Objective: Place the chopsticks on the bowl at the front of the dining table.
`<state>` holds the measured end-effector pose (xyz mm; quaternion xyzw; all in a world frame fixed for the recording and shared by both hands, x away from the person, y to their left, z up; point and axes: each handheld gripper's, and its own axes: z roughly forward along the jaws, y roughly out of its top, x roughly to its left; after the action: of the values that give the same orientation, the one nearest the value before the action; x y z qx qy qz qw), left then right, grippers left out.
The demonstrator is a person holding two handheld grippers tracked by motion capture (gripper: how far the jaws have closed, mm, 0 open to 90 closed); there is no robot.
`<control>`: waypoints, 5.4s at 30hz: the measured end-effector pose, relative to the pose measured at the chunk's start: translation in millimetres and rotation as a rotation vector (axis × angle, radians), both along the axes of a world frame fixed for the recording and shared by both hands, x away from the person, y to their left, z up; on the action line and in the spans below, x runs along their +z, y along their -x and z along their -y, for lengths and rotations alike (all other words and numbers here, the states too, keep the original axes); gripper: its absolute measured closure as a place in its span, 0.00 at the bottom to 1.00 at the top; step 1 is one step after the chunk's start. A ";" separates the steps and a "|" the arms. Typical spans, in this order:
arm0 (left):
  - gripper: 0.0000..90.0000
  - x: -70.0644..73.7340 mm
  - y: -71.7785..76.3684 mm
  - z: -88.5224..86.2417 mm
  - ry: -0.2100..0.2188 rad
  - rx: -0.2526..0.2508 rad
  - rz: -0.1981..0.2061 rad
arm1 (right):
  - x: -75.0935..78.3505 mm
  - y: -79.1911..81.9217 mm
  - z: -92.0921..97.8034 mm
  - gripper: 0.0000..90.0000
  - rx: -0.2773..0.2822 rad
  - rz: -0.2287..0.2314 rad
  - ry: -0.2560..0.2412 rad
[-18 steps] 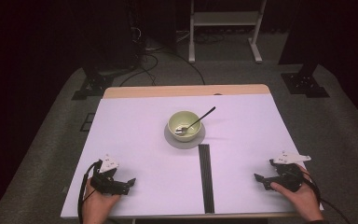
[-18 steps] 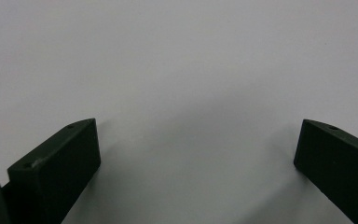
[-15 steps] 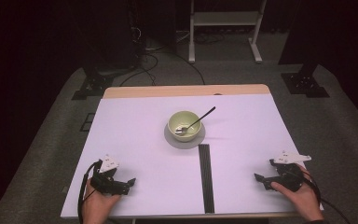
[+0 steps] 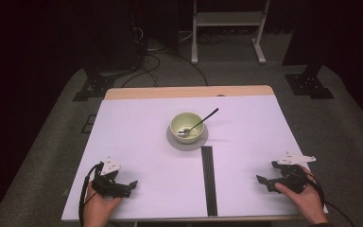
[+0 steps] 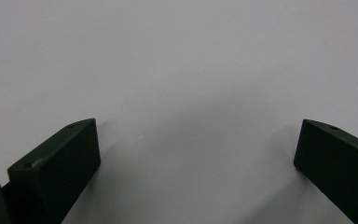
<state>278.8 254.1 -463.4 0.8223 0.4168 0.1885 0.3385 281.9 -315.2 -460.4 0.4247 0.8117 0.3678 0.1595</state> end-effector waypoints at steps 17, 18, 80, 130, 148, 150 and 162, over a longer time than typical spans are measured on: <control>0.00 -0.1 0.1 0.2 0.001 0.000 0.001 | 6.2 -6.1 -20.6 0.13 0.049 0.011 -0.010; 0.00 -0.1 0.1 0.2 0.001 0.000 0.002 | 6.4 -6.2 -21.6 0.13 0.051 0.010 -0.012; 0.00 0.0 0.0 0.1 0.000 0.000 0.001 | 10.2 -16.7 -93.1 0.14 0.196 -0.001 -0.037; 0.00 0.0 0.0 0.1 -0.001 0.000 0.000 | -0.9 -18.3 -138.1 0.14 0.291 -0.018 0.021; 0.00 -0.1 0.1 0.2 0.000 0.000 0.001 | -1.4 -12.8 -136.3 0.14 0.290 -0.013 0.035; 0.00 -0.1 0.1 0.2 0.000 0.000 0.001 | -1.4 -11.6 -135.4 0.14 0.292 -0.012 0.036; 0.00 -0.2 0.1 0.2 0.001 0.000 0.002 | -0.9 2.2 -129.2 0.14 0.289 -0.016 0.046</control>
<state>278.6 253.9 -463.6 0.8220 0.4166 0.1892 0.3391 279.7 -186.0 -461.3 0.3027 0.8739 0.3647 0.1080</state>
